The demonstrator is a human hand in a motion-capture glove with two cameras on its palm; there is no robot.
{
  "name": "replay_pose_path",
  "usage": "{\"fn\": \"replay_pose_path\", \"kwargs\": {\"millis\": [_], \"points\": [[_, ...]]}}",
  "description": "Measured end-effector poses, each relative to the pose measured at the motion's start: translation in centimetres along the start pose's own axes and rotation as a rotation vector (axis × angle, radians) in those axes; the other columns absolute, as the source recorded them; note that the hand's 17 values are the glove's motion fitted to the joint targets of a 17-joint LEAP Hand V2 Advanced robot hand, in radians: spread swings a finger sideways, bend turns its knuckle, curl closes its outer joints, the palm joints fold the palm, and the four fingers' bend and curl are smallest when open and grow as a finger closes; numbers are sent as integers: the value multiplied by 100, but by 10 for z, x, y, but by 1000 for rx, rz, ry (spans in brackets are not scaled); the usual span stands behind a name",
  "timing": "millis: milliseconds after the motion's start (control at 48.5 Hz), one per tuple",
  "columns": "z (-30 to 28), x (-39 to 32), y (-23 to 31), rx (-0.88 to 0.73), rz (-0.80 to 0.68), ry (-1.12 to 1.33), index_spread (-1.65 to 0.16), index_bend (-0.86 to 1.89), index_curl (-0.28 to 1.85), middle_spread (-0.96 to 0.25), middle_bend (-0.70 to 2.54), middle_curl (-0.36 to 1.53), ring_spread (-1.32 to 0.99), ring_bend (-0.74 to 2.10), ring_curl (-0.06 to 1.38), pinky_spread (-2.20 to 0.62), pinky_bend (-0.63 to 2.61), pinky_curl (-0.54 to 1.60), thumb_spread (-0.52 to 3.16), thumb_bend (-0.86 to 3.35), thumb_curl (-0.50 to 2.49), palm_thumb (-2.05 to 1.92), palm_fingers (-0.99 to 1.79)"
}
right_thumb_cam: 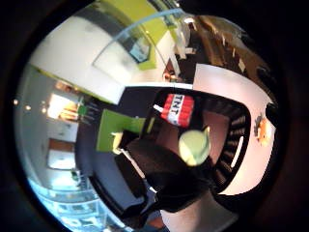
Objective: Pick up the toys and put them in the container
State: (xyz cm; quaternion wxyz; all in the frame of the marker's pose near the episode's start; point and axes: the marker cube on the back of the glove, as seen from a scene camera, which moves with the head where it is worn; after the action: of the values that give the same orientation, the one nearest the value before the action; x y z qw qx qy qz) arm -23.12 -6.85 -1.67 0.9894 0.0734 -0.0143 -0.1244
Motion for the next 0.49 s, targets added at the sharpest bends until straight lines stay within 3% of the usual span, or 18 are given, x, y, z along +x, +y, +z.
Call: {"fn": "replay_pose_path", "kwargs": {"millis": [103,206,309,495], "points": [[-10,5,-4,0,62,-13,-33,11,3,-2,29,58,-14,119,44,-22,151,43,96,-12,33,-16,7],[-22,34,-3,22,-123,-140,-34,17,8,0,29,57,-8,108,41,-15,147,42,96,-11,29,-15,-3],[-8,117,-20,9,138,70,-34,18,12,1,28,55,-4,97,37,-8,143,39,97,-10,26,-13,-7],[32,237,-18,-34,280,115,-34,16,17,1,24,51,1,79,30,-2,137,36,98,-9,23,-12,-10]]}}
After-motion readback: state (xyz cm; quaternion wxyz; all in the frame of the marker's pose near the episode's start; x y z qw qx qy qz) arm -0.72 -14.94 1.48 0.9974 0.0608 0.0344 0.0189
